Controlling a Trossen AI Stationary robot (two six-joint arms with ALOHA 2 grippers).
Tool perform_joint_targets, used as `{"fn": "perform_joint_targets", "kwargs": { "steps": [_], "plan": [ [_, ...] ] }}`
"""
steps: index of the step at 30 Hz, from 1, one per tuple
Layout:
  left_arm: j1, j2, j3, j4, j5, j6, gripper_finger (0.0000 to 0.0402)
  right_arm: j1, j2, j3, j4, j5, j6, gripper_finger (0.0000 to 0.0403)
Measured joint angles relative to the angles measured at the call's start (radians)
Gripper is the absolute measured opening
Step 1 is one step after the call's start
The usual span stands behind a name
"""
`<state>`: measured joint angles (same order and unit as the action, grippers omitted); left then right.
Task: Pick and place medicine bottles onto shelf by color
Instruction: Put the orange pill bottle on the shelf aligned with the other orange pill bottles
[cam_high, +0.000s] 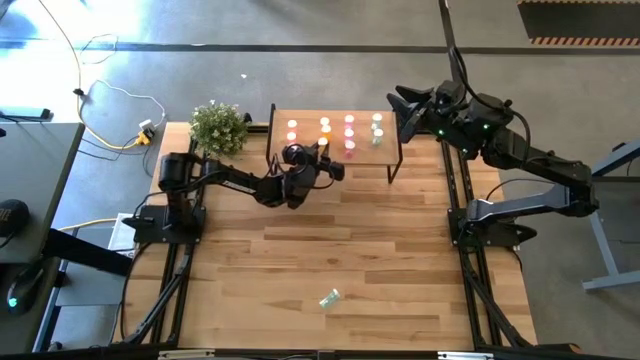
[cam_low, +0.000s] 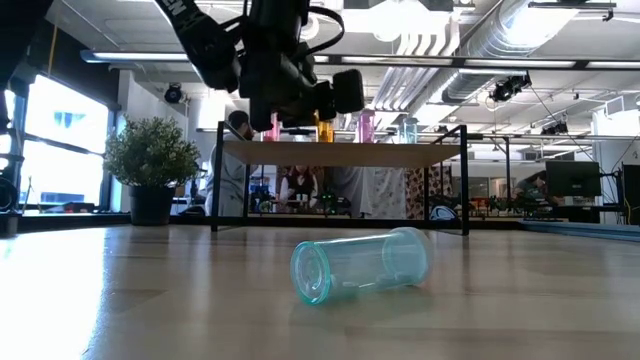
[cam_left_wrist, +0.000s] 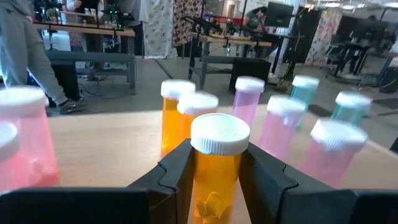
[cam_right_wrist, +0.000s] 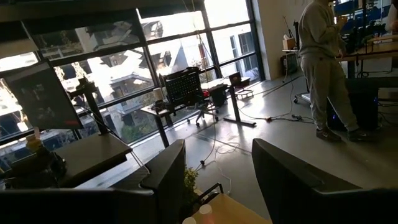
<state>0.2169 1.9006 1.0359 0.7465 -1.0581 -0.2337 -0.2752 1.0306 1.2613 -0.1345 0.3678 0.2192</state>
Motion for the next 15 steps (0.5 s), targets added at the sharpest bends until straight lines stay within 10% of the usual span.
{"fn": "perform_joint_targets", "kwargs": {
  "steps": [15],
  "plan": [
    [-0.006,0.023,0.000,0.001,0.017,0.035,0.0103,0.000,0.000,0.000,0.000,0.000,0.000,0.0177]
  ]
}}
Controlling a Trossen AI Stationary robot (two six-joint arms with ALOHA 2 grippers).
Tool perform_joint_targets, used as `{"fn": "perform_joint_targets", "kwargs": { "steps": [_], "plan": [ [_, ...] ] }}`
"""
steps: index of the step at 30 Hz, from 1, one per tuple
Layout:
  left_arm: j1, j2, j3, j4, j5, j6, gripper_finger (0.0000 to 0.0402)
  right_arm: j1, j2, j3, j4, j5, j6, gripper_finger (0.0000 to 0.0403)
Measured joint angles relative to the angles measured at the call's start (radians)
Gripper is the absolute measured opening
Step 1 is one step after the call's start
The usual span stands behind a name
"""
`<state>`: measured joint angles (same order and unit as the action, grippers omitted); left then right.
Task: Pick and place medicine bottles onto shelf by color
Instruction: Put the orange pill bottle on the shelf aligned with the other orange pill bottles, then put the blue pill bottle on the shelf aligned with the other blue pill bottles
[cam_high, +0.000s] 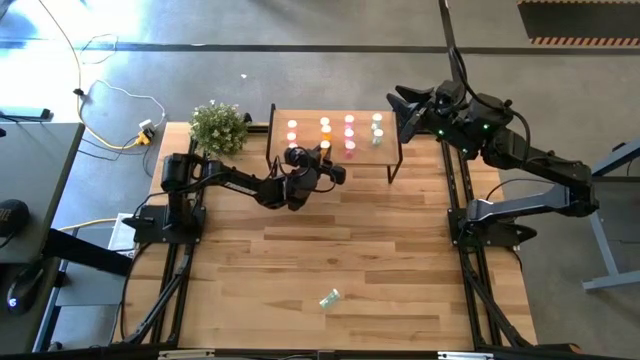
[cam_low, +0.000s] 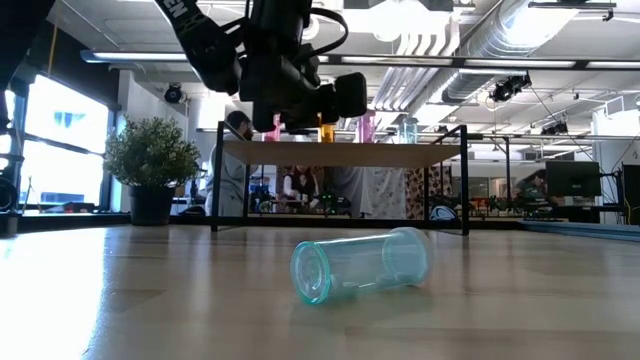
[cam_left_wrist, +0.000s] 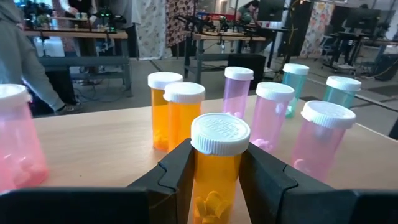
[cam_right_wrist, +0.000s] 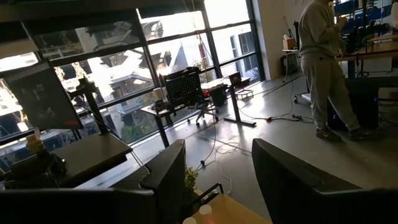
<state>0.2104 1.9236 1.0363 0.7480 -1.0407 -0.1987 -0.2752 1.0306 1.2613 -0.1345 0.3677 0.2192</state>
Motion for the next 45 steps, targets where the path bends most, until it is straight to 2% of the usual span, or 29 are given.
{"fn": "perform_joint_targets", "kwargs": {
  "steps": [9,15,32,45],
  "plan": [
    [0.001,0.000,0.000,-0.001,0.008,0.001,0.0116,0.000,0.000,0.000,0.000,-0.004,0.000,0.0177],
    [0.001,0.003,-0.001,-0.005,0.008,0.019,0.0144,0.000,0.000,0.000,0.000,-0.049,0.010,0.0177],
    [0.001,0.003,-0.001,0.002,0.001,0.018,0.0219,0.000,0.000,0.000,-0.015,-0.088,0.016,0.0177],
    [0.001,-0.010,-0.001,0.013,-0.001,0.018,0.0232,0.000,0.000,0.000,-0.029,-0.088,0.016,0.0177]
  ]
}}
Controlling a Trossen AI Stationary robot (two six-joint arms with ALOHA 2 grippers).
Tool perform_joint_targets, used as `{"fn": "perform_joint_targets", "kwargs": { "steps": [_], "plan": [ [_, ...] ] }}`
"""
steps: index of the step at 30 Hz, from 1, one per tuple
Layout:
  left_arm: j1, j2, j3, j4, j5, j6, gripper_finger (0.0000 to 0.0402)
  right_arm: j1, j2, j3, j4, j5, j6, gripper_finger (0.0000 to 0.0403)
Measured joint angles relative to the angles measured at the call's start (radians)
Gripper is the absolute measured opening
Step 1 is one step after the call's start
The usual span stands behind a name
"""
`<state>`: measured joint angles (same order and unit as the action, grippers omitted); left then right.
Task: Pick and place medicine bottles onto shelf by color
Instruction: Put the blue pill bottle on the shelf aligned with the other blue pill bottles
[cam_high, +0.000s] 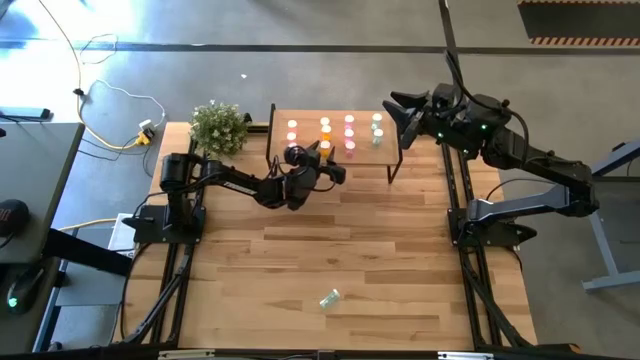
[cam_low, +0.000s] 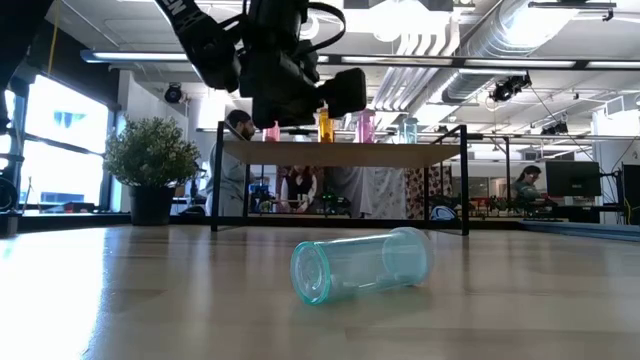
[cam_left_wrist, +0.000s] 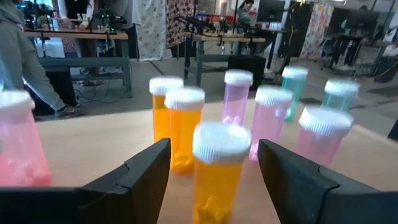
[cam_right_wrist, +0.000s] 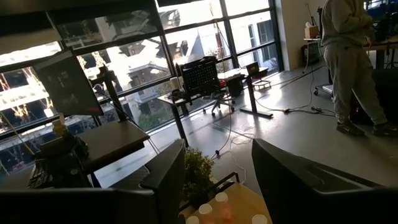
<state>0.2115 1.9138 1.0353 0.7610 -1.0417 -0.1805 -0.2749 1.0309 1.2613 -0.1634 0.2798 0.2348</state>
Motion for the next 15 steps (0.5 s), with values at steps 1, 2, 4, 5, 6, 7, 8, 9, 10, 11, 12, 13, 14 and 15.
{"fn": "perform_joint_targets", "kwargs": {
  "steps": [1,2,4,5,6,7,8,9,10,11,12,13,14,15],
  "plan": [
    [-0.002,-0.003,0.001,0.005,0.000,0.000,0.0232,0.000,0.000,0.000,-0.001,0.000,0.000,0.0177],
    [-0.003,-0.005,0.001,0.006,-0.001,0.000,0.0232,0.000,0.000,0.000,-0.001,0.000,0.000,0.0177],
    [-0.002,-0.015,0.000,-0.008,-0.002,0.000,0.0232,0.000,0.000,0.000,-0.003,0.000,0.000,0.0177],
    [-0.002,-0.019,0.001,0.001,0.006,0.000,0.0232,0.000,0.000,0.000,-0.002,0.000,0.001,0.0177],
    [-0.002,-0.021,0.001,0.004,0.010,0.000,0.0232,0.000,0.000,0.000,-0.003,0.000,0.007,0.0177],
    [-0.002,-0.021,0.001,0.004,0.010,0.000,0.0232,0.000,0.000,0.000,-0.004,0.000,0.015,0.0177],
    [-0.002,-0.021,0.001,0.000,0.013,0.000,0.0232,0.000,0.000,0.000,-0.004,0.000,0.020,0.0177],
    [-0.002,-0.021,0.001,-0.002,0.016,-0.001,0.0232,0.000,0.000,0.000,-0.005,0.000,0.021,0.0177],
    [-0.002,-0.023,0.001,-0.001,0.025,-0.001,0.0232,0.000,0.000,0.000,-0.006,0.000,0.021,0.0177],
    [-0.002,-0.024,0.001,0.002,0.033,-0.002,0.0232,0.000,0.000,0.000,-0.006,0.000,0.022,0.0177],
    [-0.002,-0.024,0.001,0.005,0.040,-0.003,0.0232,0.000,0.000,0.000,-0.006,0.000,0.022,0.0177],
    [-0.002,-0.024,0.001,0.008,0.044,-0.003,0.0232,0.000,0.000,0.000,-0.006,0.000,0.022,0.0177],
    [-0.002,-0.024,0.001,0.021,0.044,-0.002,0.0232,0.000,0.000,0.000,-0.006,0.000,0.022,0.0177],
    [-0.002,-0.024,0.001,0.045,0.044,0.000,0.0232,0.000,0.000,0.000,-0.006,0.000,0.022,0.0177]
  ]
}}
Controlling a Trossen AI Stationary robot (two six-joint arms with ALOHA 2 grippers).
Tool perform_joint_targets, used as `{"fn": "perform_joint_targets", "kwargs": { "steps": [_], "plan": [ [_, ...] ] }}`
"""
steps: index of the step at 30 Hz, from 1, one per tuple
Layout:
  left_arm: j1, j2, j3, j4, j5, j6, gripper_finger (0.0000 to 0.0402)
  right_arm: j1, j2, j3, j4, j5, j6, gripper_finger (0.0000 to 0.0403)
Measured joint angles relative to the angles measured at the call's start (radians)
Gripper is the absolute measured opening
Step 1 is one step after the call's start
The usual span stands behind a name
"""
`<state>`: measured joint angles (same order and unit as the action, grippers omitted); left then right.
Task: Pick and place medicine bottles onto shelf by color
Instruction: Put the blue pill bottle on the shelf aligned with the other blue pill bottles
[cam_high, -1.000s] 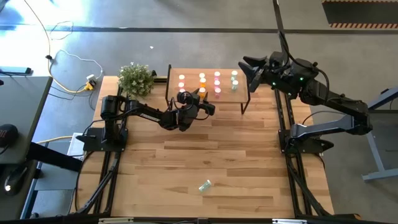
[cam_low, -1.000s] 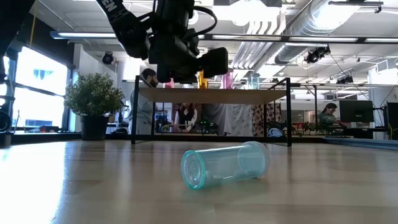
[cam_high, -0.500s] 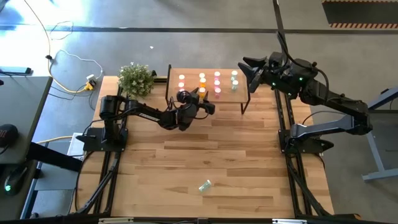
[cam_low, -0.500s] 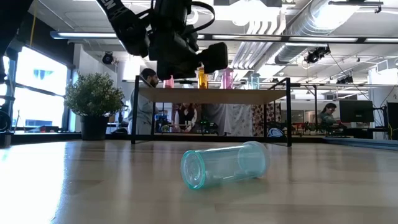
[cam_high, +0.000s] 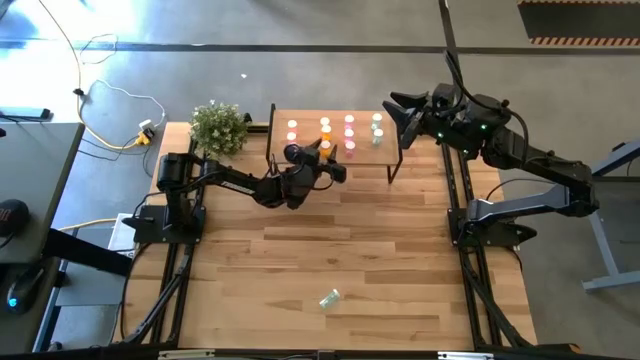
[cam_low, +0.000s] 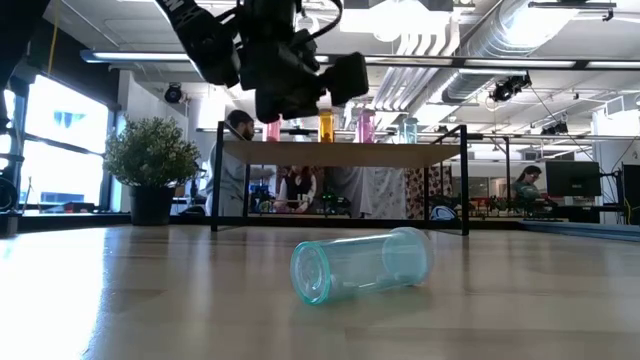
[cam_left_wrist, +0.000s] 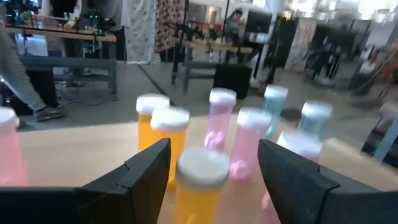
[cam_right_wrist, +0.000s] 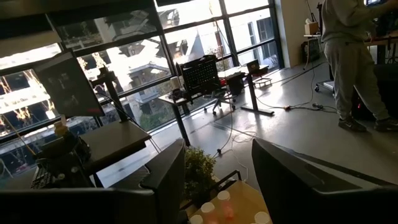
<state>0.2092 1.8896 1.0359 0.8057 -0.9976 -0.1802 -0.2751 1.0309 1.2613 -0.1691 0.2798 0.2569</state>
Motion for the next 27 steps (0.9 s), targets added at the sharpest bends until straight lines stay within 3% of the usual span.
{"fn": "perform_joint_targets", "kwargs": {
  "steps": [9,18,22,27],
  "plan": [
    [-0.002,-0.028,0.002,0.073,0.000,0.094,0.0232,0.000,0.000,0.000,0.000,0.000,-0.003,0.0177],
    [-0.020,-0.185,0.002,0.033,0.015,0.193,0.0232,0.004,0.000,0.000,-0.008,-0.003,-0.003,0.0177],
    [-0.051,-0.316,0.002,-0.088,0.091,0.219,0.0232,0.025,0.000,0.000,-0.060,-0.007,0.028,0.0177],
    [-0.079,-0.486,0.002,-0.367,0.222,0.163,0.0232,0.069,0.000,0.000,-0.194,-0.010,0.171,0.0177]
  ]
}}
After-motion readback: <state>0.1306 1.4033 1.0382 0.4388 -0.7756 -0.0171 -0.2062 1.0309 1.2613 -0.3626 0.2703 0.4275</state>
